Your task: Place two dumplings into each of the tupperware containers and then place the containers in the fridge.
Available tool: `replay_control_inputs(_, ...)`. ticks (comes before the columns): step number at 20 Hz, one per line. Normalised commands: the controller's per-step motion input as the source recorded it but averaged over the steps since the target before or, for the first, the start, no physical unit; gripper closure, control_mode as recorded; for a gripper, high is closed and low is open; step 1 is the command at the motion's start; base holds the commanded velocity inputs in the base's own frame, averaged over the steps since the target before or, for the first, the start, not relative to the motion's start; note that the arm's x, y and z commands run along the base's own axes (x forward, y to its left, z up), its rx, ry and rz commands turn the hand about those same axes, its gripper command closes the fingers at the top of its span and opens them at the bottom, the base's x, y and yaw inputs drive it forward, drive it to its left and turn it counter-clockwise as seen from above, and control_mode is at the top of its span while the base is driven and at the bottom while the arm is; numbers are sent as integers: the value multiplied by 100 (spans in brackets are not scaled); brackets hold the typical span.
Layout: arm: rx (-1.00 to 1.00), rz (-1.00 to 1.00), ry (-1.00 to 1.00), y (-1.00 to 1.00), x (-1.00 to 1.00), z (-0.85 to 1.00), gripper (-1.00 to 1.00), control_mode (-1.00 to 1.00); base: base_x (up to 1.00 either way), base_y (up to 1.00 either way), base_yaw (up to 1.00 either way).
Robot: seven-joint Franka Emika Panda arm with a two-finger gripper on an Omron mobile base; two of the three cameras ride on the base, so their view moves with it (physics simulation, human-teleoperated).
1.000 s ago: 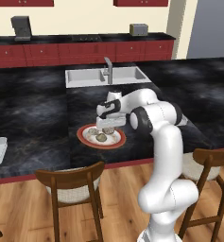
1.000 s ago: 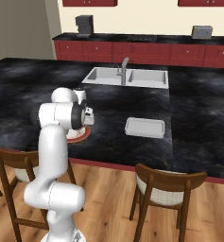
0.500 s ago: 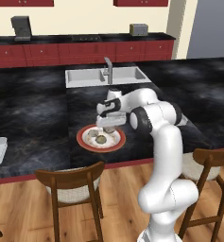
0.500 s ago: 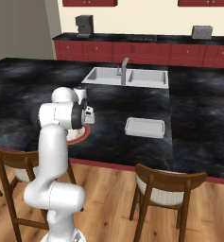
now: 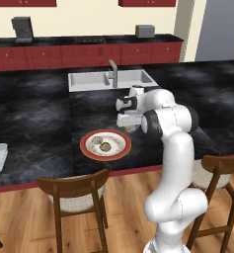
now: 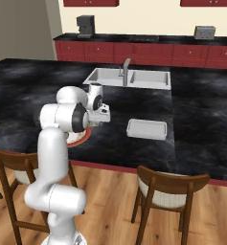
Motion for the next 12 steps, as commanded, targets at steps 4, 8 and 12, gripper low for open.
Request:
replay_control_inputs(4, 0, -2, 1, -100, 0, 14, 100, -100, 0, 0, 0)
replay_control_inputs(8, 0, -7, 5, -100, 0, 12, 100, -100, 0, 0, 0)
replay_control_inputs(12, 0, -7, 7, -100, 13, 4, 100, -100, 0, 0, 0)
